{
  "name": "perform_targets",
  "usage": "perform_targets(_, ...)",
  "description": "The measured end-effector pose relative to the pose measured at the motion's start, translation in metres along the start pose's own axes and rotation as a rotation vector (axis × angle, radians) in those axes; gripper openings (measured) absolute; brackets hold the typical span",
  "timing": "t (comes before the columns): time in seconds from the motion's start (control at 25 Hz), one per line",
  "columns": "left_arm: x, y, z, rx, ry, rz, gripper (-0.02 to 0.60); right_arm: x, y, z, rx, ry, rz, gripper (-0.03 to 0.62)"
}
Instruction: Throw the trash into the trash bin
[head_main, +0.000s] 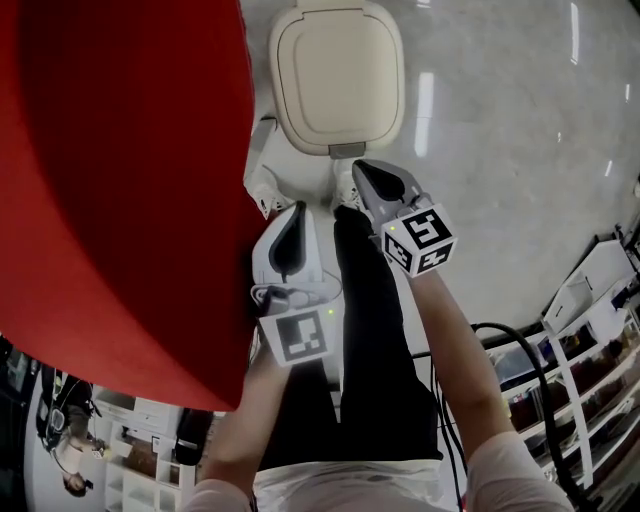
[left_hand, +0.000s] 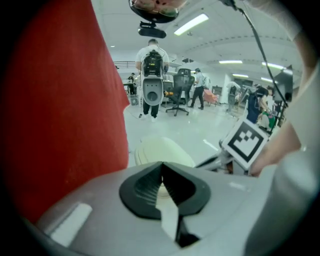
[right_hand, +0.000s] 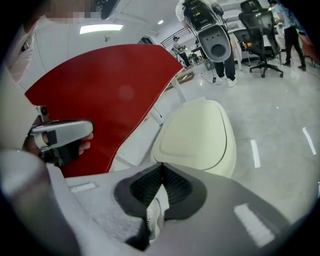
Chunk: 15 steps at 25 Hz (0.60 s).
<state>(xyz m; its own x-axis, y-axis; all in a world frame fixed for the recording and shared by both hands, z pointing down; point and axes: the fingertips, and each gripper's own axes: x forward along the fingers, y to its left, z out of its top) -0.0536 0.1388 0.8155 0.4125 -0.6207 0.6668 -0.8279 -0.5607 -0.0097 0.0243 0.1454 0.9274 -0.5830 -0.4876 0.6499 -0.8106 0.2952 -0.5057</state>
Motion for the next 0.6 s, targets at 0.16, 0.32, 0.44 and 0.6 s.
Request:
perform_targets(0.16,0.005,0.001,-0.004,-0.004,-0.002,-0.022,0.005,0.017,-0.008,-0.015,0.028,0.051,-0.005,0.001)
perform_targets(0.32,0.008,0.008,-0.011,0.001,-0.003,-0.018,0.006,0.032,-0.018,-0.034,0.068,0.116,-0.031,0.002)
perform_targets(0.44,0.004,0.008,-0.015,-0.01,0.015,-0.022,0.005,0.032,-0.018,-0.037,0.113,0.128,-0.049,0.002)
perform_targets(0.6,0.003,0.002,-0.016,-0.003,0.014,-0.045,0.005,0.032,-0.017,-0.036,0.131,0.144,-0.079,0.002)
